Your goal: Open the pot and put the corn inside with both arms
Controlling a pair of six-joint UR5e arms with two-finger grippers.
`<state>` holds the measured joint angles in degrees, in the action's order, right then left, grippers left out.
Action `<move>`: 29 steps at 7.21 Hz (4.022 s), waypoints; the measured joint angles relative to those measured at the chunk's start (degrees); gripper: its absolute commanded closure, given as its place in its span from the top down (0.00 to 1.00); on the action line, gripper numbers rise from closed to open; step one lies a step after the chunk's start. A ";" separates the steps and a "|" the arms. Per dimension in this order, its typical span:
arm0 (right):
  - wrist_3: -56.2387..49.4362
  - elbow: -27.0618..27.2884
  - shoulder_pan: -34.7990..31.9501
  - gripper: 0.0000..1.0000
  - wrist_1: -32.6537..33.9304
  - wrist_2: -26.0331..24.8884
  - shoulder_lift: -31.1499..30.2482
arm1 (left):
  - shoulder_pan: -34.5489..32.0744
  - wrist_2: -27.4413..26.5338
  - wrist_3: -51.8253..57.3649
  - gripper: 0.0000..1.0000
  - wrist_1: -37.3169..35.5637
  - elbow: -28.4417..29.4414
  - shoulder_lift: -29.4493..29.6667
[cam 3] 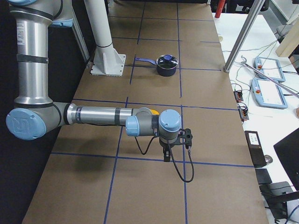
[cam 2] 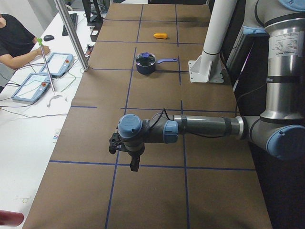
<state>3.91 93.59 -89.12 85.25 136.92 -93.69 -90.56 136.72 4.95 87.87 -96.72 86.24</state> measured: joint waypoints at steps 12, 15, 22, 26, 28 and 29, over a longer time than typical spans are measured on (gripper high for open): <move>0.05 1.40 0.09 1.00 -0.12 0.15 0.88 | 42.28 -10.72 -61.86 1.00 -24.45 -21.45 38.43; 0.14 1.55 0.81 1.00 -0.15 -0.01 0.88 | 47.97 -14.25 -69.46 1.00 -22.69 -6.49 53.98; 2.60 4.28 0.97 1.00 -0.17 4.92 0.96 | 54.88 -20.44 -79.90 1.00 -6.38 11.68 62.34; 2.68 4.40 0.97 1.00 -0.17 5.04 0.97 | 55.67 -20.72 -80.95 1.00 -2.48 17.82 63.79; 2.68 4.41 0.97 1.00 -0.17 5.02 0.97 | 56.27 -20.78 -80.98 1.00 -1.85 18.70 63.64; 2.68 4.41 0.97 1.00 -0.17 5.02 0.99 | 56.41 -20.79 -80.98 1.00 -1.35 19.12 63.54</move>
<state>6.59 98.00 -88.16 85.08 141.94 -92.70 -34.15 115.93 -76.02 86.52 -77.60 149.79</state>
